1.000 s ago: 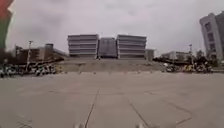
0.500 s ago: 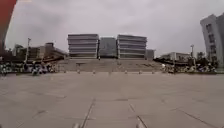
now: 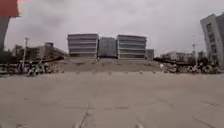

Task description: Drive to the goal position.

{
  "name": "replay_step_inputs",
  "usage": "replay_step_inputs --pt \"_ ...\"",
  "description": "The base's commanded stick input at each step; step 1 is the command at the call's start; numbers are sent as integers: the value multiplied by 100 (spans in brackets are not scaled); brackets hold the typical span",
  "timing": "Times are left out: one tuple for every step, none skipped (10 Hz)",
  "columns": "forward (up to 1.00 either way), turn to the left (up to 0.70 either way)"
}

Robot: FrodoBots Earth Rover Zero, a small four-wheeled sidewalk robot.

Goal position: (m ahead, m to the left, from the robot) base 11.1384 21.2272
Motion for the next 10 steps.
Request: replay_step_inputs --pt "85 0" --pt "85 0" --pt "85 0" --pt "85 0" --pt "85 0" --pt "85 0" --pt "85 0" --pt "85 0" --pt "85 0" --pt "85 0"
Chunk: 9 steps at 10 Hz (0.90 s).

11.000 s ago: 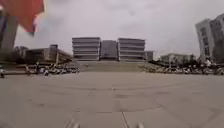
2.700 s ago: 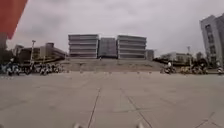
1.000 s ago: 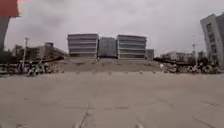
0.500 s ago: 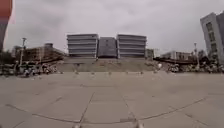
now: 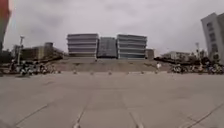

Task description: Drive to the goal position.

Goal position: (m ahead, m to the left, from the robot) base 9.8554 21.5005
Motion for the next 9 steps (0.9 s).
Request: replay_step_inputs --pt "85 0" --pt "85 0" --pt "85 0" --pt "85 0" --pt "85 0" --pt "85 0" --pt "85 0" --pt "85 0" --pt "85 0"
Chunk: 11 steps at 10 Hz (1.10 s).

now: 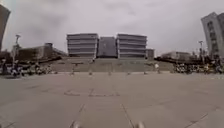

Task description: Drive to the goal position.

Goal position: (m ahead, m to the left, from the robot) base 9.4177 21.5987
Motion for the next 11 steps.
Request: replay_step_inputs --pt "85 0" --pt "85 0" --pt "85 0" --pt "85 0" --pt "85 0" --pt "85 0" --pt "85 0" --pt "85 0" --pt "85 0" --pt "85 0" --pt "85 0"
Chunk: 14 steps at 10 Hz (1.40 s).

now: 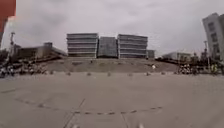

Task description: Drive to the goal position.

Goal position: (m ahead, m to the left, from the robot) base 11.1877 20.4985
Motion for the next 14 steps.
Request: replay_step_inputs --pt "85 1" --pt "85 4" --pt "85 22" --pt "85 34" --pt "85 34" --pt "85 34" --pt "85 34" --pt "85 34" --pt "85 34" --pt "85 34" --pt "85 28" --pt "85 11" --pt "85 0" --pt "85 0"
